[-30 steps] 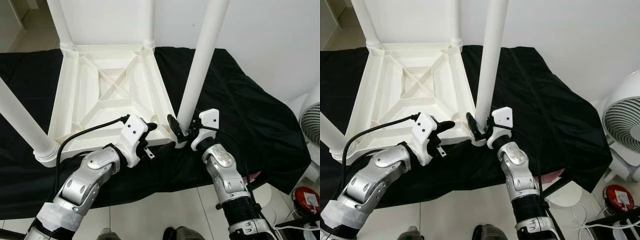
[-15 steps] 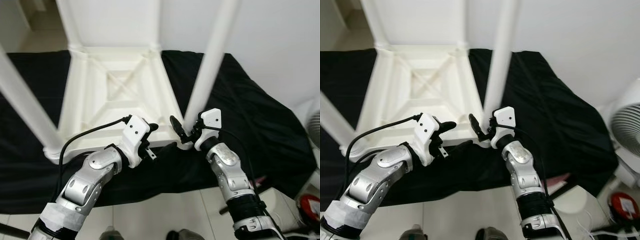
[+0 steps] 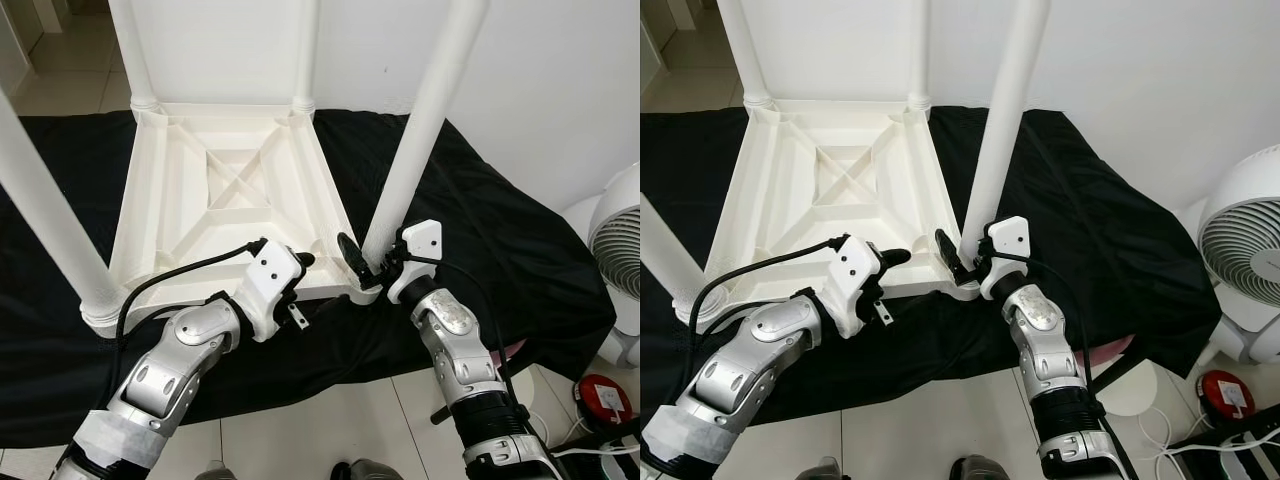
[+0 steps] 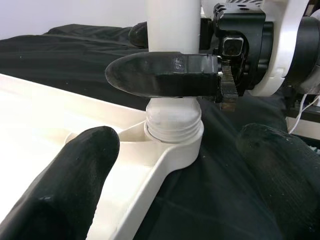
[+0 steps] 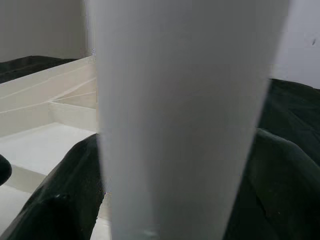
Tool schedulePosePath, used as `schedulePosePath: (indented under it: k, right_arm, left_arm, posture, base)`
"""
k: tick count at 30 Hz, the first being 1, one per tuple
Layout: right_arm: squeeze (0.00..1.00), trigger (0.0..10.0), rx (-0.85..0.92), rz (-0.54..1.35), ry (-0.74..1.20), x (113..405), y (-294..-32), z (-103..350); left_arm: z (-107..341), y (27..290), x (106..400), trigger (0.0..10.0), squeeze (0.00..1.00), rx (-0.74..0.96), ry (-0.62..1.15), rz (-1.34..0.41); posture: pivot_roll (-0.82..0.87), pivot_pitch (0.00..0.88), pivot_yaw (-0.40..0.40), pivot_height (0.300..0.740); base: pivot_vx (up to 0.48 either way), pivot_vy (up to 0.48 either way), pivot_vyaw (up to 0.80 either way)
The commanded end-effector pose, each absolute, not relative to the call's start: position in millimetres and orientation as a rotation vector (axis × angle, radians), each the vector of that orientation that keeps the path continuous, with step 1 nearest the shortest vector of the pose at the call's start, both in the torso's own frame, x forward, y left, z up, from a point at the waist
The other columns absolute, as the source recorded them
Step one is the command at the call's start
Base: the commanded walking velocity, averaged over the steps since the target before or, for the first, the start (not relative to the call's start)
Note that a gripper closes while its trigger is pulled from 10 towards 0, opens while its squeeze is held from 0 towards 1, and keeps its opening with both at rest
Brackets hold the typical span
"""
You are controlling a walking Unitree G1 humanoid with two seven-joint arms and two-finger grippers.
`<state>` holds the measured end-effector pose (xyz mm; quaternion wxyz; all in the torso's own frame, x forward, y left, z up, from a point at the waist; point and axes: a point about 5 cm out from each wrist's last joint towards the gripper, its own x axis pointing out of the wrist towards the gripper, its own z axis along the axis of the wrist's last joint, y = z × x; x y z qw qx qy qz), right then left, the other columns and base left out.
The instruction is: Building children table
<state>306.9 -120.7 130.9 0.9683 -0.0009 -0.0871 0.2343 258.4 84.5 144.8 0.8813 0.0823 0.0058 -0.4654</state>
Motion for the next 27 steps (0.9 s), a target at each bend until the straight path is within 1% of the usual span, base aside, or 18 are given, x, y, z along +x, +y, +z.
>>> schedulePosePath:
  k: [1, 2, 12, 27]
  right_arm:
    - [0.0, 10.0, -0.008, 0.464, -0.188, 306.9, -125.7, 132.3]
    - [0.0, 10.0, -0.008, 0.464, -0.188, 306.7, -126.0, 132.2]
    - [0.0, 10.0, -0.005, 0.484, -0.191, 305.4, -124.0, 131.4]
    - [0.0, 10.0, -0.01, 0.531, -0.197, 305.9, -118.8, 132.1]
  left_arm:
    - [144.5, 80.0, 258.1, 10.0, 0.0, 0.185, 0.004, -0.997]
    - [144.8, 79.8, 258.2, 10.0, 0.0, 0.166, 0.007, -0.996]
    - [144.8, 81.1, 260.0, 10.0, 0.0, 0.193, 0.006, -0.986]
    - [143.9, 81.7, 265.4, 10.0, 0.0, 0.195, 0.009, -0.947]
  posture:
    - [0.09, 0.0, -0.078, 0.74]
    - [0.09, 0.0, -0.078, 0.74]
    - [0.09, 0.0, -0.067, 0.74]
    - [0.09, 0.0, -0.065, 0.74]
  base:
    - [0.0, 0.0, 0.0]
    - [0.0, 0.0, 0.0]
    - [0.0, -0.446, 0.0]
    - [0.0, 0.0, 0.0]
